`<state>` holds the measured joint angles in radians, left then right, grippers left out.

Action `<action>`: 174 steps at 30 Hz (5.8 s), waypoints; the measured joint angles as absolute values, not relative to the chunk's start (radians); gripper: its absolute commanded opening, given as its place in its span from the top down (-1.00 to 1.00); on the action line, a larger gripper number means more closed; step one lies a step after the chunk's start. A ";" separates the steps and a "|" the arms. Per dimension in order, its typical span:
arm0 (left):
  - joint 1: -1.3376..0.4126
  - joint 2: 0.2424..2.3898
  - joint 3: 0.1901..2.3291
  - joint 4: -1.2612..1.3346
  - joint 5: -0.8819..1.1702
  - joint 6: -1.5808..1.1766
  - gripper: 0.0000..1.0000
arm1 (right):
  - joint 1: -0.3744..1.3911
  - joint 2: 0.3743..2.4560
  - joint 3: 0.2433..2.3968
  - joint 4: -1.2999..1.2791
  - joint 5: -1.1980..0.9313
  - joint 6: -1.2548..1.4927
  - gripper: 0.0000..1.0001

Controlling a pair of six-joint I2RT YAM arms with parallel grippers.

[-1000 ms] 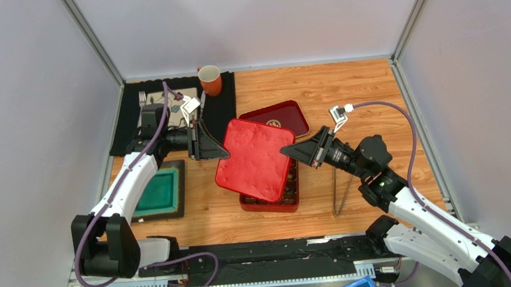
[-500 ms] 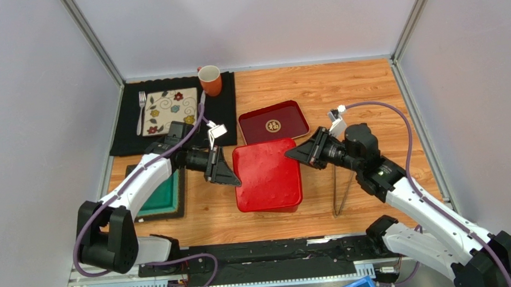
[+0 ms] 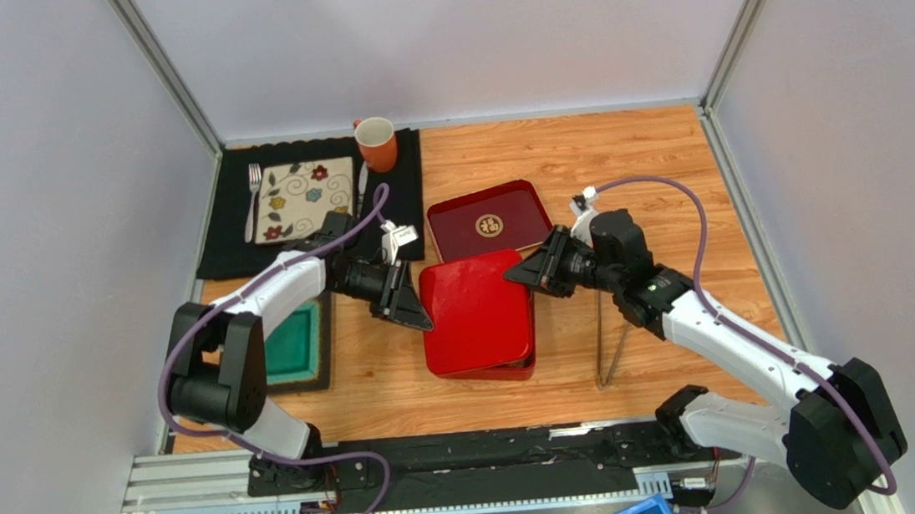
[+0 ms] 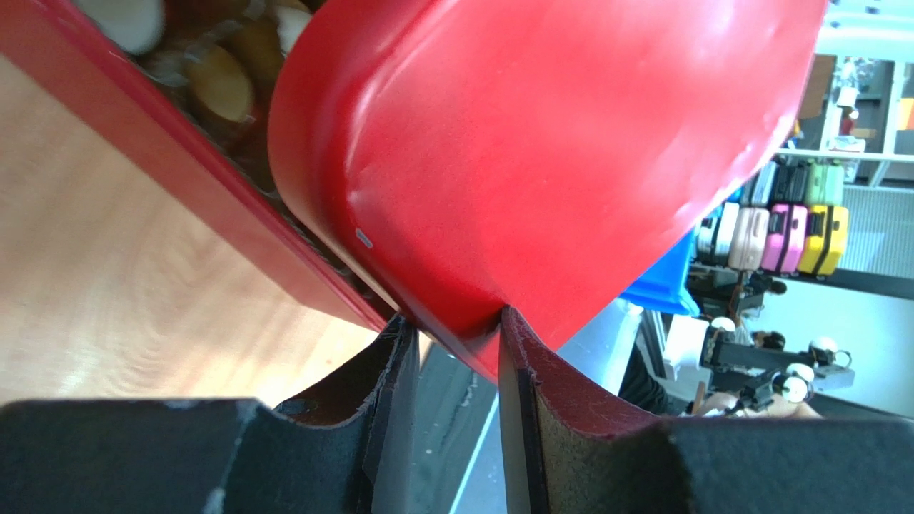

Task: Pack the chocolate
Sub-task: Close the box lid on the packing box.

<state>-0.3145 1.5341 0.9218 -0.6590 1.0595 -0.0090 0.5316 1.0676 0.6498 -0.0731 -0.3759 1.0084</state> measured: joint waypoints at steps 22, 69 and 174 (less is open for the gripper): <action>-0.327 1.706 1.056 -0.672 0.931 0.059 0.43 | 0.522 1.137 0.458 0.105 -0.315 0.966 0.26; -0.345 1.746 0.968 -0.386 1.142 -0.315 0.69 | 0.254 1.337 0.837 -0.484 -0.192 0.638 -0.42; -0.221 1.796 0.955 -0.182 1.123 -0.420 -0.06 | 0.209 1.352 1.075 -0.587 0.044 0.559 0.54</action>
<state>-0.2214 1.7958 0.9554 -0.1822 1.1233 -0.4198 0.2092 1.3518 1.0752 -0.5865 0.0437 0.5591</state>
